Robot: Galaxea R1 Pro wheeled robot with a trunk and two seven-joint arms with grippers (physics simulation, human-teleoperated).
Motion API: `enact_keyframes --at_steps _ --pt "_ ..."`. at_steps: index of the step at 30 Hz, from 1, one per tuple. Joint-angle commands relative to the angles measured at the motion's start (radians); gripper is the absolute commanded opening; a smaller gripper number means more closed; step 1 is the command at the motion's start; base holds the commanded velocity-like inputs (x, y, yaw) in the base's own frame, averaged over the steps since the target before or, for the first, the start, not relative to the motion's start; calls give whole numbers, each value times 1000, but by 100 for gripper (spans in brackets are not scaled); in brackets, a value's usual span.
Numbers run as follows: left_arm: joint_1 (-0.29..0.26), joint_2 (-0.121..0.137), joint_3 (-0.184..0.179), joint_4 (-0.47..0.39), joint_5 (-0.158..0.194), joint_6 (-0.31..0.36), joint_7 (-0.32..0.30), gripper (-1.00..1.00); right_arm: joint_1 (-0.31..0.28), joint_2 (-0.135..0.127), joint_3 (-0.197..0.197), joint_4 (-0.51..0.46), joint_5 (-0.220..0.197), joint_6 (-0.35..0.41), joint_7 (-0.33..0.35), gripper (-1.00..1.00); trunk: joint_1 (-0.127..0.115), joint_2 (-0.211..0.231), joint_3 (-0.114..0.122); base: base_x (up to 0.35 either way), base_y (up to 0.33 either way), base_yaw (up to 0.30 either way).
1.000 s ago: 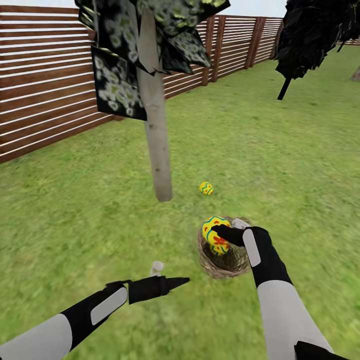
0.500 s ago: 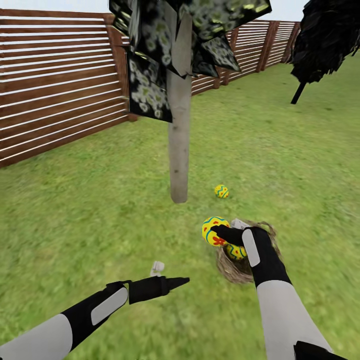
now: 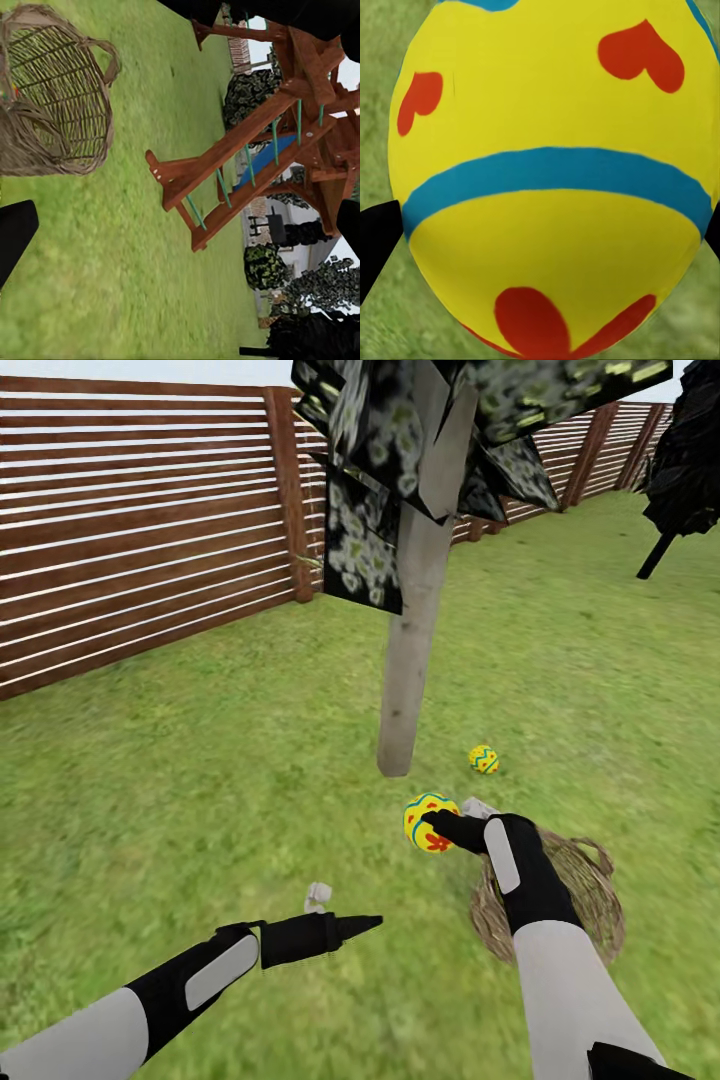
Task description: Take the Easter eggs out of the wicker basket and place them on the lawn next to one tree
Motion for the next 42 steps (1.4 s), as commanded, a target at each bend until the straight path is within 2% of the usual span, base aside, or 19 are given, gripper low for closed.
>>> enact_keyframes --at_steps 1,8,18,27,29,31,33,34,35,36,37,42 --pt "-1 0 -4 0 11 8 0 100 -1 2 -3 -1 -6 5 -3 -100 0 0 -1 245 200 1" --pt "-1 0 -3 1 13 7 -4 100 0 2 -5 3 -6 3 -3 -100 0 0 -1 66 57 0" --pt "-1 0 -2 1 11 7 -5 100 2 1 -5 5 -6 3 -3 -100 0 0 8 44 276 -141" --pt "-1 4 -3 15 12 0 -4 100 4 0 -5 7 -5 -12 -2 -100 0 0 1 3 3 -1" --pt "-1 4 18 52 11 8 -1 100 4 1 -4 21 -1 -78 -2 -100 0 0 -2 0 0 0" --pt "-1 11 73 71 11 13 -7 100 4 2 -3 36 -1 -118 -2 -100 0 0 -5 0 0 0" --pt "-1 10 86 96 1 14 -8 100 4 4 -1 68 4 -193 -8 -100 0 0 -9 39 96 0" --pt "-1 8 83 96 -1 14 -8 100 4 4 4 102 7 -230 -9 -100 0 0 -10 104 227 0" --pt "-1 7 82 96 -2 13 -8 100 4 5 45 140 15 -279 -12 -100 0 0 -12 96 200 0" --pt "-1 10 80 98 3 10 -9 100 4 7 149 194 25 -360 -25 -100 0 0 -13 16 34 0" --pt "-1 10 80 98 4 10 -9 100 4 8 172 209 25 -386 -47 -100 0 0 -15 5 11 0" --pt "-1 5 78 99 -2 3 -8 100 4 9 191 221 27 -412 -75 -100 0 0 -23 1 1 13"
